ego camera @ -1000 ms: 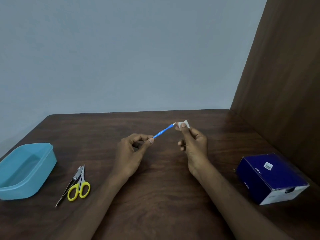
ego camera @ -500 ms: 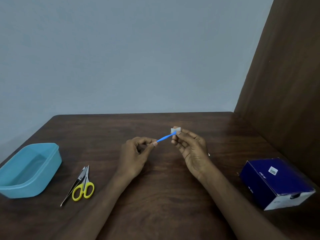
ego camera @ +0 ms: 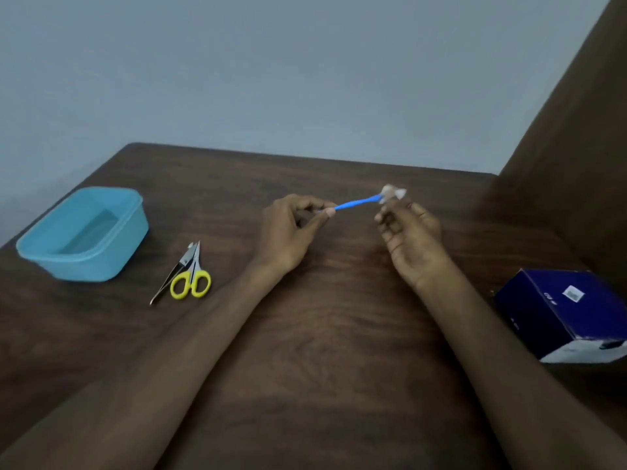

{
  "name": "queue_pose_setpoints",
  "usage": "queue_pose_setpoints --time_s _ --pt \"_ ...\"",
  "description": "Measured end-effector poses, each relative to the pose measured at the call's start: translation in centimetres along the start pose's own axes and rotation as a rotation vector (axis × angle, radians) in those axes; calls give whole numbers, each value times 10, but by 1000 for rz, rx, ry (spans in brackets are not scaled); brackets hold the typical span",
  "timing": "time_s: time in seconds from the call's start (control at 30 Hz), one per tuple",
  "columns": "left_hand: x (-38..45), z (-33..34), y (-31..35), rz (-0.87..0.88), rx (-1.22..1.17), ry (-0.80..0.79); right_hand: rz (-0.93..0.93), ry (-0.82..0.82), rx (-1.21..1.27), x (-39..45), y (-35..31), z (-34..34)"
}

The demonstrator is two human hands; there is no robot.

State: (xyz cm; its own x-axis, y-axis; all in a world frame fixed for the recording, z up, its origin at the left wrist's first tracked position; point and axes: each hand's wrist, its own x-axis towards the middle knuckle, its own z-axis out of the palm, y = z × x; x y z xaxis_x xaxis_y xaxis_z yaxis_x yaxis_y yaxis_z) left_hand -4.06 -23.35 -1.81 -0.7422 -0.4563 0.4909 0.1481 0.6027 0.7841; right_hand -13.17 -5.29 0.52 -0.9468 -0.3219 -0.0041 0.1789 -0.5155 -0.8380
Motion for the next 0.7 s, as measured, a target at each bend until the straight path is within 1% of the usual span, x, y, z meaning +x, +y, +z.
queue_pose_setpoints --time_s 0.03,0.07,0.13,0.2,0.27,0.33,0.43,0.6,0.7 --pt "2 3 4 6 -21 -5 5 20 119 1 -6 -1" --pt "-1 3 0 -21 -46 16 18 28 182 2 -3 -1" --pt "-2 2 -1 -53 -144 52 -6 50 138 1 0 0" --pt "-6 0 -4 -54 -204 51 -12 26 -3 -4 12 5" --pt "-8 -2 -5 -36 -181 17 8 -36 -89 -12 21 12" --pt "-9 -2 -6 -19 -130 7 43 -77 -70 -21 24 20" --pt "-10 -1 -8 -28 -122 14 76 -76 -2 -26 27 23" --pt "-12 3 -7 -2 -122 -65 147 -84 57 -19 24 16" --pt "-11 2 -7 -18 -124 -50 190 -88 96 -18 22 15"
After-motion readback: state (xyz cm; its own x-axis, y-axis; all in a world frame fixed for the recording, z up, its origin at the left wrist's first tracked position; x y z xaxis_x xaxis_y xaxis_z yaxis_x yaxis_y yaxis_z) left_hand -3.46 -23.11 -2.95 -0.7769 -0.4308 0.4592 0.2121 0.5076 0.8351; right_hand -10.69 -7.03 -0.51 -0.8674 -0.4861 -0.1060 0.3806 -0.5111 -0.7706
